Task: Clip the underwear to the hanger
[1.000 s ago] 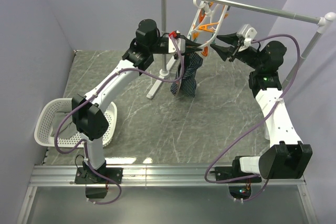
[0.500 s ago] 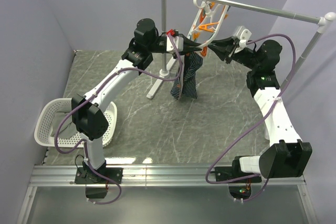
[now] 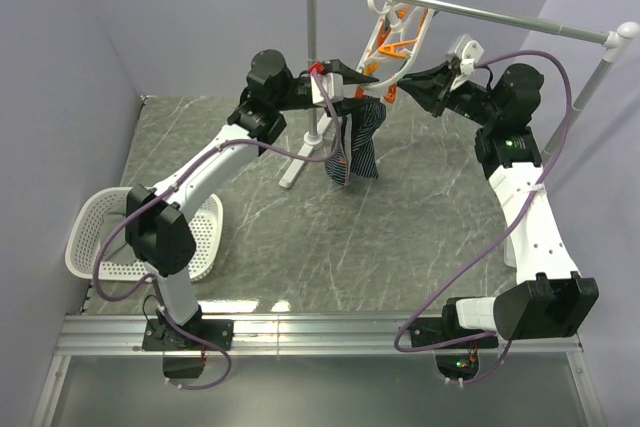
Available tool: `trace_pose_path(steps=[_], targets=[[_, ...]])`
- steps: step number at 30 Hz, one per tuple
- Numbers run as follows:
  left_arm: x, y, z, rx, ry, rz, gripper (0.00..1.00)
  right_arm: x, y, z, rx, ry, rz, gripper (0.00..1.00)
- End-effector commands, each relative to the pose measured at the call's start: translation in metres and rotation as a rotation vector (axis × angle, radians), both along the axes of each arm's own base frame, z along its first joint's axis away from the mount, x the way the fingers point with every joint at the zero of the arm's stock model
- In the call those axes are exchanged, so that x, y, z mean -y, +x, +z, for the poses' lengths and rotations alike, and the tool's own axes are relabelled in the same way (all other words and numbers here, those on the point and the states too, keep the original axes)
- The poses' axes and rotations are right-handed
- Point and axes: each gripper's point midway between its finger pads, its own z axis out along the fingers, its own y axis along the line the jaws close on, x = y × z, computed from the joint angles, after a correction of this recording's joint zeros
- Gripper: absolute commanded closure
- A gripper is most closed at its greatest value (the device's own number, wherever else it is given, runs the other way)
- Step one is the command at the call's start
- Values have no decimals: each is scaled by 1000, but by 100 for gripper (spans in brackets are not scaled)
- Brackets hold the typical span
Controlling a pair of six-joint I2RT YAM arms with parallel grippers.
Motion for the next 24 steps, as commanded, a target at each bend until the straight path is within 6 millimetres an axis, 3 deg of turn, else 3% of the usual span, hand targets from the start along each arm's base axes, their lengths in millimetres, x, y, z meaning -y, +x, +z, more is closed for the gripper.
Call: trace_pose_path(steps=[1,5,9,11,13,14,16,19,24], targets=[[-21,-13,43,34,-121,85,56,1,-10,39,46,19,-31,100],[-36,-12,44,-2,-193,169,54,0,-10,51,24,36,-53,100],[-42,-25,52,-91,-243,171,56,-1,-5,53,-37,52,-69,100],[-36,-35,41,-151,-240,162,59,0,-5,55,-50,62,-78,100],[-32,-53,45,-207,-284,146,59,0,-6,55,-57,70,-80,100],[-30,-53,30,-252,-285,167,59,-1,-7,55,-62,75,-79,100],[-25,-71,33,-324,-333,163,59,-2,-9,56,-59,81,-77,100],[-16,-82,29,-406,-380,196,59,-5,-13,55,-67,90,-71,100],[-11,-73,35,-430,-481,292,56,-8,-18,56,-71,97,-65,100]])
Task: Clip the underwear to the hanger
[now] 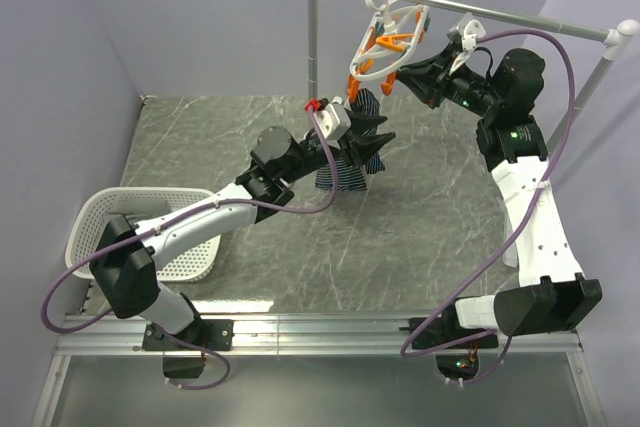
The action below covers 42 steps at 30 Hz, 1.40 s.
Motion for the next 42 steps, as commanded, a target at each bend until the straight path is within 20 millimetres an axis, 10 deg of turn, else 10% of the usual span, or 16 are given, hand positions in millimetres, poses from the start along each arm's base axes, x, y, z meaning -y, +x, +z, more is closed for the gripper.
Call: trace_pose_path(steps=[1,15,24,33,38,42], targets=[[-21,24,44,-18,-195,184,56,-1,-17,31,84,25,-5,100],[-4,77,44,0,-287,340,54,-5,-29,31,76,55,19,100],[-1,73,61,37,-368,304,57,-5,-32,28,75,51,19,100],[8,70,63,62,-340,265,100,-3,-29,25,58,66,3,100],[11,66,52,56,-287,246,100,7,-28,37,45,139,-67,63],[11,65,52,53,-267,247,100,12,-42,44,11,212,-53,52]])
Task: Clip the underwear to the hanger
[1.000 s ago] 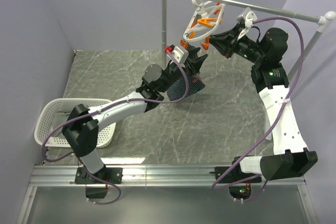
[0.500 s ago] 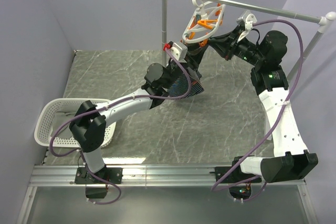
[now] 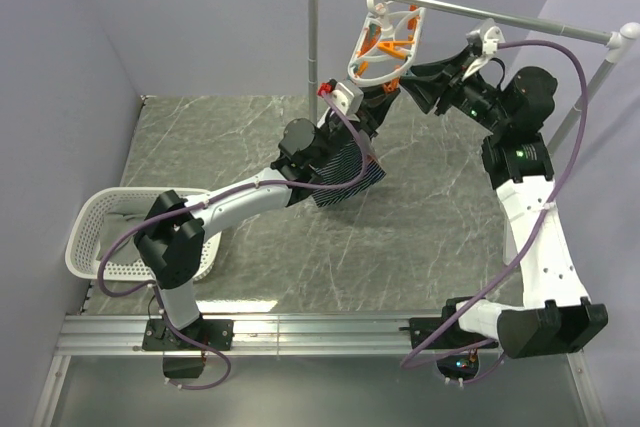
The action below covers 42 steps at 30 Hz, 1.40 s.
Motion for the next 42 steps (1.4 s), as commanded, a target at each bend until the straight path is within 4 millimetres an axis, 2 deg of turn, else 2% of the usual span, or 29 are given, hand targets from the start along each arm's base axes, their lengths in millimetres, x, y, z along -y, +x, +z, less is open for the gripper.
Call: trace_pose_path(steps=[1,2,3,6,9,12,19,30,32,33,35,37,42], targets=[[-5,-15,27,54,-16,-29,100,2,-29,35,53,102,22,52],[-5,-15,27,52,-13,-29,100,0,-37,40,73,105,42,53],[-4,-16,26,52,-9,-36,100,-3,-42,36,69,96,73,55],[-3,-17,29,53,-8,-41,100,-7,-48,32,45,96,109,56],[-3,-18,30,59,-7,-45,100,-10,-42,18,-9,93,109,55],[-2,-21,31,64,-5,-59,100,-12,-37,11,-11,92,88,48],[-1,-26,33,67,-3,-88,100,-17,-24,-2,-21,72,50,46],[0,-29,37,73,-7,-102,100,-18,-16,-19,-4,55,-19,47],[-1,-31,39,76,-11,-108,100,-14,-21,-13,42,74,-42,47],[-1,-31,38,78,-12,-109,100,-12,-19,-25,26,80,-53,47],[0,-34,38,85,-10,-121,100,-8,-23,-18,78,110,-79,47],[1,-36,36,88,-5,-132,100,-9,-21,-26,65,123,-77,47],[3,-38,36,92,0,-143,100,-12,-16,-17,85,152,-79,47]])
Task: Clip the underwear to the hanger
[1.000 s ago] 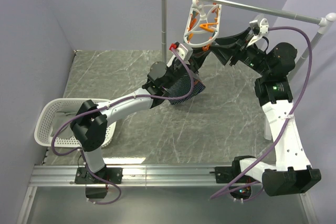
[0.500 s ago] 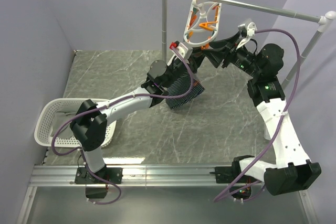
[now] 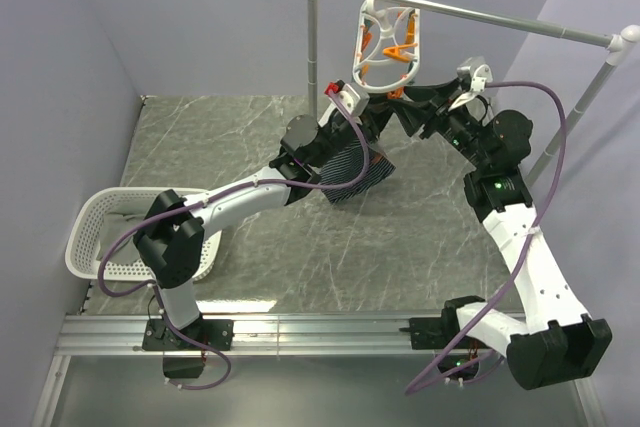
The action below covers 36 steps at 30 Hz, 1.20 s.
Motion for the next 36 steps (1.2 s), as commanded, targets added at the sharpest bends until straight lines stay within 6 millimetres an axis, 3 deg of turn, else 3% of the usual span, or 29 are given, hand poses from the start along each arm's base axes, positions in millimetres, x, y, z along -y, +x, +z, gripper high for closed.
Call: trace_pose_path(steps=[1,14,16,17,20,23,25,32,34,35,36], targets=[[-10,-34,60,120,-105,-75,100,-1,7,16,52,36,-23,47],[-1,-42,60,136,-66,-121,100,-13,15,23,102,-5,-49,49],[2,-45,57,143,-46,-130,100,-12,20,22,107,-14,-78,53],[3,-46,57,143,-39,-135,100,-12,20,24,112,-16,-80,62],[3,-48,54,138,-23,-145,98,-11,20,27,115,-19,-86,77],[0,-50,54,143,-15,-140,92,-12,20,29,103,-16,-82,94],[-2,-51,50,134,-6,-134,82,-13,19,30,95,-11,-73,99],[-25,-54,40,148,119,-87,53,-16,16,36,73,10,-48,100],[-33,-67,39,210,212,-135,44,-17,18,34,60,14,-46,100],[-39,-65,35,215,246,-137,42,-17,18,35,57,17,-45,100],[-43,-66,16,182,321,-163,40,-17,18,35,54,19,-47,100]])
